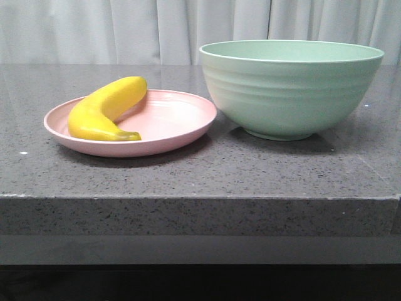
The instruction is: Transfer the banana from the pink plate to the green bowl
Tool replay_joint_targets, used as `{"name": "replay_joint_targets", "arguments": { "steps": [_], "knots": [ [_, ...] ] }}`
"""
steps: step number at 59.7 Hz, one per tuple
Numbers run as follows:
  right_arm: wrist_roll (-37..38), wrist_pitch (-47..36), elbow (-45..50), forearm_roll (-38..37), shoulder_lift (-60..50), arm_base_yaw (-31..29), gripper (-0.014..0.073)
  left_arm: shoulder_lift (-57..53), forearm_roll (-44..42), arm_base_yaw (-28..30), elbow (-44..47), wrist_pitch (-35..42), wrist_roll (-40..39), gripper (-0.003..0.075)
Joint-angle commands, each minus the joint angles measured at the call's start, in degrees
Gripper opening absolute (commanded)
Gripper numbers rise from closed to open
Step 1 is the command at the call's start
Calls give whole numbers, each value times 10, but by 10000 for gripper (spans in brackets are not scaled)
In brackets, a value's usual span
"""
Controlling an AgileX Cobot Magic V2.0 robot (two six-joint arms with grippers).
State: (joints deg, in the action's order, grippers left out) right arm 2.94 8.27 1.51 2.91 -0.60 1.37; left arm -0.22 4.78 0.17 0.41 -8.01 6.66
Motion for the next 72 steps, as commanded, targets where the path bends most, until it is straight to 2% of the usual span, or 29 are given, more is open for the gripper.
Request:
{"name": "replay_joint_targets", "arguments": {
  "steps": [1, 45, 54, 58, 65, 72],
  "knots": [
    [-3, -45, 1, 1, -13, -2, -88, -11, 5, 2, 2, 49, 0, -20],
    [-3, -48, 1, 1, -13, -2, -88, -11, 5, 2, 2, 50, -2, -20],
    [-3, -95, -5, 1, -13, -2, -88, -11, 26, 2, -9, 66, -3, -20],
    [-3, -83, -31, 1, -13, -2, -88, -9, 26, 2, -35, 59, -3, -20],
    [-3, 7, -118, 1, 0, -2, -88, 17, 24, 2, -110, 39, -3, -20],
    [-4, 58, -205, -3, 46, -2, -87, 88, 16, 2, -195, -11, -3, -20]
  ]
}}
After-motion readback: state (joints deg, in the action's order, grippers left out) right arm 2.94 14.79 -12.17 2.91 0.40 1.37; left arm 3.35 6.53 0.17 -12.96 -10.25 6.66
